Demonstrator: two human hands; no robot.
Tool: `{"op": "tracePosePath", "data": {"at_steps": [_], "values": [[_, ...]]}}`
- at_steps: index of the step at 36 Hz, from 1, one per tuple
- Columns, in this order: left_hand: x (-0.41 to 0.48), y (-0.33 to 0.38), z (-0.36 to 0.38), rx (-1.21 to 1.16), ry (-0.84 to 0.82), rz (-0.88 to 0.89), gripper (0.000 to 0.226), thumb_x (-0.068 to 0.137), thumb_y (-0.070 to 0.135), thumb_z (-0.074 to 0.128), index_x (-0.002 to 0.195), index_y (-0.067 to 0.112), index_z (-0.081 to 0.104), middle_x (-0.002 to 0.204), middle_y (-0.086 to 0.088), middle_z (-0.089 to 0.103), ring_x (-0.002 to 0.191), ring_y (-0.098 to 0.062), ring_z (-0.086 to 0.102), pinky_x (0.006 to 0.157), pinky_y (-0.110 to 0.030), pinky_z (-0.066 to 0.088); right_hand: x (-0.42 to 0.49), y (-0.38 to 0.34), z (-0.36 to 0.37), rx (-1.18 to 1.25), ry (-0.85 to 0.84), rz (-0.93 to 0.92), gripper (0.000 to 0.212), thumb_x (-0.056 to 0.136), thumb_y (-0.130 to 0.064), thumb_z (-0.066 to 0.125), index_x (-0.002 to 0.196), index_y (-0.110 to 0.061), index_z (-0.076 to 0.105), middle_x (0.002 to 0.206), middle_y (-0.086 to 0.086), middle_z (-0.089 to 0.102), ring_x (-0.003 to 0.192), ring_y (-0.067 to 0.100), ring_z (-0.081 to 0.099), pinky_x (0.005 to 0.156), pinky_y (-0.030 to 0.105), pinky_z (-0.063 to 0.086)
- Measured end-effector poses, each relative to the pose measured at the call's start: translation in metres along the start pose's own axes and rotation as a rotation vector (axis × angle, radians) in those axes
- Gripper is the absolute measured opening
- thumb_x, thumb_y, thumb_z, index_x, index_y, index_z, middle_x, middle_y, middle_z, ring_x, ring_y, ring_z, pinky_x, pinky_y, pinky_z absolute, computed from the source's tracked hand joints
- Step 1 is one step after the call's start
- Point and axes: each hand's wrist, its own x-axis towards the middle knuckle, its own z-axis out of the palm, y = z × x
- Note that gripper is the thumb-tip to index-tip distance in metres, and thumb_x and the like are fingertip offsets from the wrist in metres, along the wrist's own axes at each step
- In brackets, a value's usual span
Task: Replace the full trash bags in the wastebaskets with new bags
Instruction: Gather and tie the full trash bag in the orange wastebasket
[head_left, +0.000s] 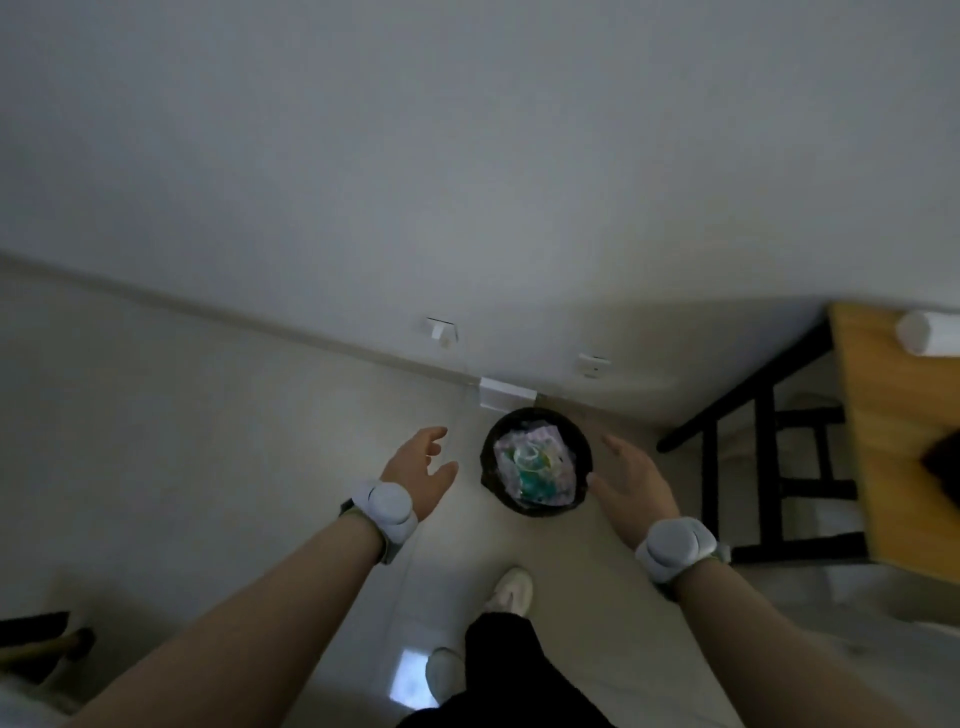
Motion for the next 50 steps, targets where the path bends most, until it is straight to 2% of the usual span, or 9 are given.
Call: {"op": "tracePosePath", "data": {"at_steps": [8,16,21,28,35,41,44,48,50], "values": [[0.057,-0.005,-0.009,0.1,-0.15,-0.006,0.054,0.091,0.023,0.057,0.139,0.017,0.035,0.132,-0.009,0.048,0.121,-0.023,0.049,0.091,-0.024,0.039,0.039,-0.001,0.023,0.095,-0.046,0.166,0.059,0.094,-0.029,0.054,0.146,-0.019,0.027,0.15,0.004,0.03,0.135,0.025,0.033,0.104,0.032,0.033],[0.119,-0.034,0.0,0.201,-0.308,-0.08,0.054,0.09,0.023,0.058,0.139,0.015,0.036,0.132,-0.014,0.048,0.118,-0.026,0.049,0.096,-0.028,0.04,0.05,0.019,0.049,0.122,-0.04,0.274,0.058,0.091,-0.023,0.057,0.143,-0.02,0.032,0.143,0.006,0.04,0.128,0.024,0.042,0.092,0.019,0.031],[0.176,-0.056,0.014,0.3,-0.482,0.004,0.054,0.09,0.023,0.058,0.139,0.016,0.036,0.134,-0.012,0.047,0.121,-0.024,0.048,0.095,-0.026,0.039,0.067,0.032,0.087,0.214,0.061,0.469,0.058,0.09,-0.023,0.06,0.142,-0.018,0.035,0.142,0.01,0.04,0.125,0.029,0.046,0.1,0.037,0.041],[0.254,-0.092,0.021,0.481,-0.668,0.129,0.053,0.09,0.023,0.057,0.139,0.017,0.036,0.134,-0.009,0.046,0.122,-0.021,0.046,0.098,-0.028,0.038,0.091,0.029,0.17,0.33,0.138,0.62,0.061,0.09,-0.024,0.061,0.144,-0.022,0.032,0.144,0.006,0.038,0.125,0.025,0.046,0.098,0.031,0.039],[0.3,-0.126,0.039,0.537,-0.688,0.246,0.054,0.088,0.019,0.059,0.138,0.015,0.038,0.132,-0.009,0.047,0.121,-0.022,0.047,0.097,-0.026,0.037,0.11,0.036,0.243,0.391,0.156,0.654,0.064,0.088,-0.027,0.063,0.143,-0.024,0.032,0.144,0.005,0.039,0.129,0.023,0.042,0.102,0.03,0.036],[0.324,-0.19,0.084,0.611,-0.72,0.308,0.051,0.088,0.017,0.059,0.136,0.013,0.041,0.132,-0.011,0.047,0.121,-0.023,0.046,0.095,-0.024,0.034,0.136,0.077,0.311,0.342,0.092,0.642,0.059,0.089,-0.03,0.061,0.142,-0.022,0.035,0.141,0.004,0.041,0.127,0.024,0.043,0.102,0.031,0.035],[0.338,-0.218,0.112,0.698,-0.773,0.405,0.05,0.088,0.016,0.059,0.135,0.012,0.043,0.134,-0.013,0.045,0.121,-0.026,0.046,0.099,-0.024,0.033,0.154,0.101,0.342,0.274,0.094,0.609,0.055,0.089,-0.032,0.06,0.139,-0.022,0.039,0.139,0.004,0.044,0.122,0.025,0.046,0.1,0.035,0.04],[0.36,-0.251,0.153,0.741,-0.788,0.582,0.048,0.083,0.015,0.061,0.13,0.01,0.051,0.129,-0.015,0.049,0.118,-0.031,0.048,0.1,-0.03,0.034,0.181,0.134,0.385,0.154,0.139,0.53,0.051,0.089,-0.033,0.059,0.136,-0.021,0.045,0.136,0.003,0.048,0.124,0.026,0.044,0.102,0.036,0.037],[0.372,-0.256,0.17,0.753,-0.766,0.685,0.047,0.08,0.025,0.058,0.124,0.007,0.056,0.123,-0.018,0.053,0.114,-0.038,0.05,0.099,-0.037,0.038,0.194,0.144,0.396,0.101,0.188,0.505,0.046,0.088,-0.033,0.061,0.132,-0.02,0.051,0.132,0.004,0.053,0.122,0.028,0.046,0.101,0.038,0.036]]}}
